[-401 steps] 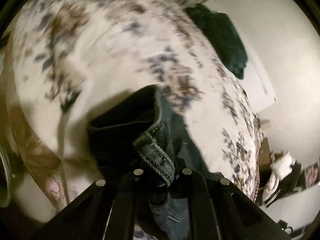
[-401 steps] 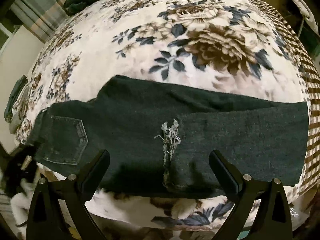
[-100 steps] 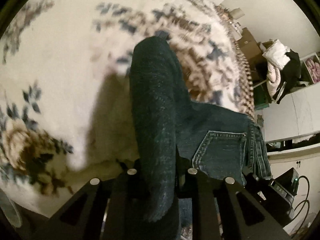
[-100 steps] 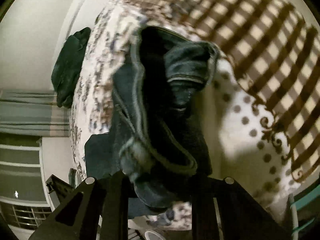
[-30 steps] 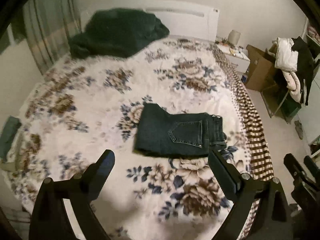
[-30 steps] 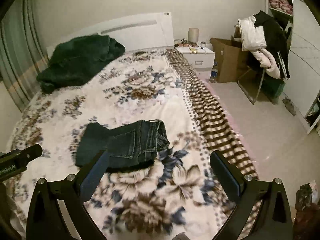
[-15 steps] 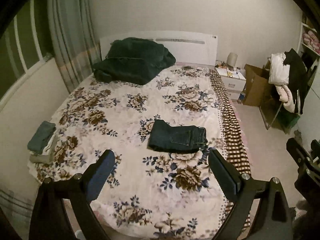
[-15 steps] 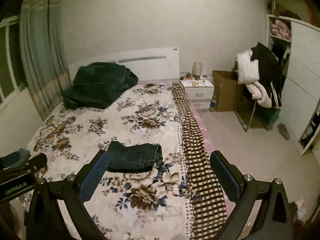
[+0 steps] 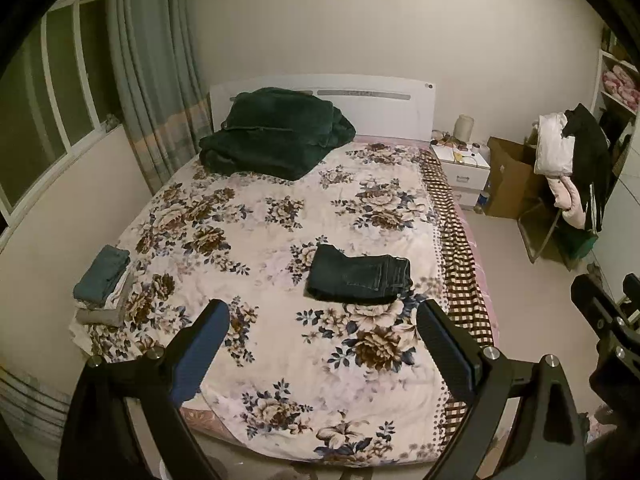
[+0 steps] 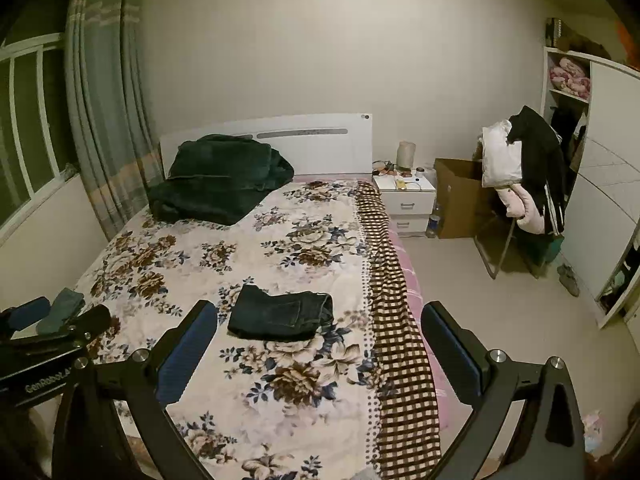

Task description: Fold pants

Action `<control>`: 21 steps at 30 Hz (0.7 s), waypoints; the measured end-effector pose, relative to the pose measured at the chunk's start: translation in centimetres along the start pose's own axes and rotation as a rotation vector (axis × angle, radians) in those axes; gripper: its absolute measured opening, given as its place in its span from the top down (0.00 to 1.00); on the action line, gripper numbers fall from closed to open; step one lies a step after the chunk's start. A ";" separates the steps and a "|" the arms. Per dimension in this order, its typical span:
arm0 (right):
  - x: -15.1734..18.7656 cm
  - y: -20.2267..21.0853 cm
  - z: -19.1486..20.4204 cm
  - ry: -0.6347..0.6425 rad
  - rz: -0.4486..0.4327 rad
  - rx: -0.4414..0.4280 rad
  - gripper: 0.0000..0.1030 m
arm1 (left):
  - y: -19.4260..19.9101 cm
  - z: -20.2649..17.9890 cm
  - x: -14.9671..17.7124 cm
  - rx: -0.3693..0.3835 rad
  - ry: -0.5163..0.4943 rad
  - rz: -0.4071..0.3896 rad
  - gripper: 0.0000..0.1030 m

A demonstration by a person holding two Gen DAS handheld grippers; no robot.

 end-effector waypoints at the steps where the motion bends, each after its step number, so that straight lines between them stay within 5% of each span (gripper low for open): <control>1: -0.1 0.1 0.2 0.001 -0.001 -0.001 0.00 | 0.1 0.1 -0.1 0.004 -0.002 -0.004 0.07; 21: 0.1 -1.5 2.2 -0.021 0.044 -0.022 0.00 | 0.9 2.3 0.7 0.000 -0.014 0.017 0.07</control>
Point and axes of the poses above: each gripper's, at about its wrist camera, not at the fingertips, and y roughly against the way its jaws point, z to its left, x to its underside, the point moved 5 cm from there along -y, roughly the way its jaws point, and after that the axes turned 7 degrees about y, right-handed, at the moved point
